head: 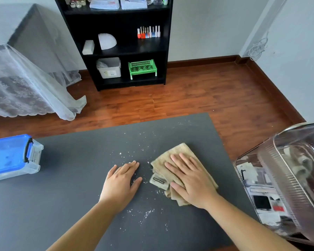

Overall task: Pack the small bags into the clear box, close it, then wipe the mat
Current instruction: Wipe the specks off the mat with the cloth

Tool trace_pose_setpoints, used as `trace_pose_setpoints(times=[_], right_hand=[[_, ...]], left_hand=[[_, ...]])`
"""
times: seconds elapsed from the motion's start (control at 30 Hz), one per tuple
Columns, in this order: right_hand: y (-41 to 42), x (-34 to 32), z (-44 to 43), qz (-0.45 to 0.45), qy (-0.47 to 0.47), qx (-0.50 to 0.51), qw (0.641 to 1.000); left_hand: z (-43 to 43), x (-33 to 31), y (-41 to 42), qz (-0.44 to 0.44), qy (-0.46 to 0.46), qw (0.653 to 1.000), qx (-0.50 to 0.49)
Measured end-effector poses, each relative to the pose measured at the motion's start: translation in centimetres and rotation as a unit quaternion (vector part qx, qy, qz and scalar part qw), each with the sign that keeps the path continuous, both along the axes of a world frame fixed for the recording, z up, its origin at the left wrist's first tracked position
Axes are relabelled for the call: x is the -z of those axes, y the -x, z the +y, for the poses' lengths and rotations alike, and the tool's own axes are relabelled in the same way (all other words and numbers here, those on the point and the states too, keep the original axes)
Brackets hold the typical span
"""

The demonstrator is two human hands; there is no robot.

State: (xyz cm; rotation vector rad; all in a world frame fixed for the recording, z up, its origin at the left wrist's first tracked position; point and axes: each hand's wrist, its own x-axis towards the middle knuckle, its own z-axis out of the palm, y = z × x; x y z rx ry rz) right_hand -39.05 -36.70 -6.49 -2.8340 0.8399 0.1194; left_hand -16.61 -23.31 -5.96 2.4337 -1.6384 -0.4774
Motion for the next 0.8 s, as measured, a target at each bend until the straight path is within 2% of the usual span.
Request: trace_pose_setpoints(times=[0.07,0.13,0.2,0.27,0.3,0.33,0.4,0.47,0.53,0.6,0.67,0.7,0.8], right_hand=[[3.4,-0.2,-1.8,-0.006,0.011,-0.019,1.0],[4.2,-0.3,-4.9,0.006,0.032,0.017,0.999],[2.1,-0.3,-7.9,0.016,0.06,0.122,0.991],[-2.2,-0.1,-9.9,0.021,0.041,0.299,0.953],[-4.6,-0.2,-10.4,0.008,0.016,0.364,0.931],[-6.8,-0.1,-10.4,-0.007,-0.005,0.386,0.923],[-9.9,0.4,-8.6,-0.018,-0.007,0.3,0.954],[-10.3,0.6,-5.2,-0.011,0.01,0.145,0.989],[-7.8,0.6,-2.3,-0.012,0.013,0.02,1.0],[-3.8,0.5,-1.6,-0.01,-0.016,-0.061,0.998],[-0.6,0.0,-3.8,-0.003,-0.036,-0.073,0.997],[0.4,-0.2,-5.3,-0.001,-0.033,-0.044,0.998],[-0.7,-0.4,-9.7,0.031,0.032,0.119,0.992]], left_hand=[[0.0,-0.1,0.0,0.008,0.003,1.0,0.008],[-0.1,-0.2,-0.1,0.016,0.006,1.0,0.01],[-0.1,-0.3,-0.1,0.015,0.006,1.0,0.015],[0.0,-0.3,-0.1,0.008,0.006,1.0,0.014],[-0.1,-0.3,0.0,0.008,0.008,1.0,0.012],[-0.1,-0.4,0.0,0.01,0.011,1.0,0.011],[-0.1,-0.6,0.0,0.018,0.028,0.999,0.014],[0.2,-0.9,-0.5,0.023,0.059,0.998,0.015],[1.0,-1.5,-1.3,0.022,0.101,0.995,-0.005],[1.7,-1.9,-2.9,0.013,0.131,0.99,-0.043],[2.3,-1.8,-4.8,-0.006,0.119,0.99,-0.081],[2.6,-1.6,-5.7,-0.01,0.099,0.99,-0.099],[3.7,-0.6,-7.8,-0.013,0.049,0.988,-0.146]])
